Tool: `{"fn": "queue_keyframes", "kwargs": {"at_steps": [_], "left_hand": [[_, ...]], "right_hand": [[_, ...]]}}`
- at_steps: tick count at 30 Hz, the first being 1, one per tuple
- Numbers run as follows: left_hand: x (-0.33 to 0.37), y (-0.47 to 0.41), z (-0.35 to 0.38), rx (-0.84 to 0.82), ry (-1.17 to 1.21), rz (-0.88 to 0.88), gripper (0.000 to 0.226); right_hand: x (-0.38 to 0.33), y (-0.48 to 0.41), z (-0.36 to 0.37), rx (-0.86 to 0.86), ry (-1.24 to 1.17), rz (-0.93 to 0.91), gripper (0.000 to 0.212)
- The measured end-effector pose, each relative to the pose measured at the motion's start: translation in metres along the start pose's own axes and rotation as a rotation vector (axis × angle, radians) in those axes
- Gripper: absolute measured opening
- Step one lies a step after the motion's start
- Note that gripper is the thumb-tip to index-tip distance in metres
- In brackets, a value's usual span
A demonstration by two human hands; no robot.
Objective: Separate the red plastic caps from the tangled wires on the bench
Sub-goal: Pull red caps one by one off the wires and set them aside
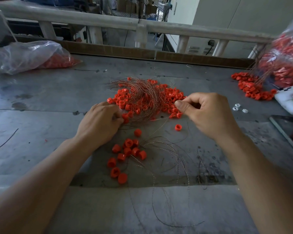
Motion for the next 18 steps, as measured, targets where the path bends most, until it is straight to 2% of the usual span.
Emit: {"fn": "queue_keyframes", "kwargs": {"at_steps": [7, 11, 18], "left_hand": [[0.002, 0.001, -0.003, 0.047, 0.081, -0.022, 0.014], [0.003, 0.001, 0.006, -0.038, 0.049, -0.009, 0.04], [0.005, 0.002, 0.001, 0.004, 0.044, 0.048, 0.024]], "right_hand": [[0.003, -0.003, -0.007, 0.081, 0.015, 0.016, 0.022], [0.004, -0.003, -0.007, 0.082, 0.022, 0.018, 0.019], [0.012, -0.003, 0.006, -0.103, 0.118, 0.091, 0.016]]}}
Point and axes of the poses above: each hand's wrist, its own y-axis away from the middle knuckle, its own z-axis out of the palm, x = y × z, the point moved 6 cm from there along -y, towards the middle knuckle, and after that the axes turned 2 degrees about -y, right-handed, at the moved point
